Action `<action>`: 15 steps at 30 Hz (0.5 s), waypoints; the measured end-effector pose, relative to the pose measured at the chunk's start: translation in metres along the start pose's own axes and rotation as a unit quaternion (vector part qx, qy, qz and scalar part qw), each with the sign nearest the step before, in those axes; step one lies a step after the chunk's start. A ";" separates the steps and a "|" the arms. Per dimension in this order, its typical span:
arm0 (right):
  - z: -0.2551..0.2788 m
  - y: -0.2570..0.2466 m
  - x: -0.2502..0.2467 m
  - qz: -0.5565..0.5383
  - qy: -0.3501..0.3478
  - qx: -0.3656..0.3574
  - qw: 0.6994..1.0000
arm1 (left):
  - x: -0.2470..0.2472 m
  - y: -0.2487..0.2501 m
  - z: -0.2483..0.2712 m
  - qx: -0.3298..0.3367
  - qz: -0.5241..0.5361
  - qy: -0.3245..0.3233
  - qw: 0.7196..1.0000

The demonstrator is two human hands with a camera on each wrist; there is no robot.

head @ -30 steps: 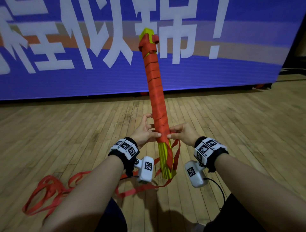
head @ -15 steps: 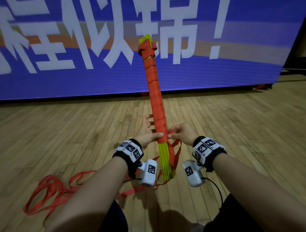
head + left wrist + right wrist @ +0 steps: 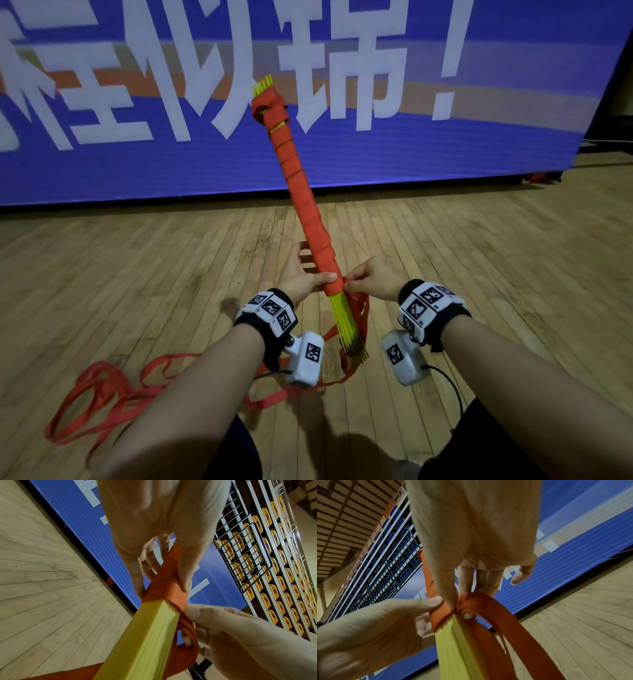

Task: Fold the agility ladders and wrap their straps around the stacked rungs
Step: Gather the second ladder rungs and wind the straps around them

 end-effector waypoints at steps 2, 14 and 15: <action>0.000 -0.002 0.004 -0.007 -0.012 -0.001 1.000 | 0.001 0.002 0.000 0.006 0.000 -0.006 1.000; -0.002 0.005 -0.012 -0.068 0.060 -0.013 0.996 | 0.012 0.005 0.002 -0.009 0.025 -0.073 0.997; -0.001 0.004 -0.013 -0.077 0.059 -0.015 0.995 | 0.013 0.004 0.002 -0.013 0.034 -0.079 0.996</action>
Point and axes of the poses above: each hand's wrist, its own z-axis away from the middle knuckle, its own x-axis out of the palm, y = z × x, the point moved 10 cm from there along -z, towards the middle knuckle, and after that the axes turned 9 degrees about -z, right-handed, at the moved point
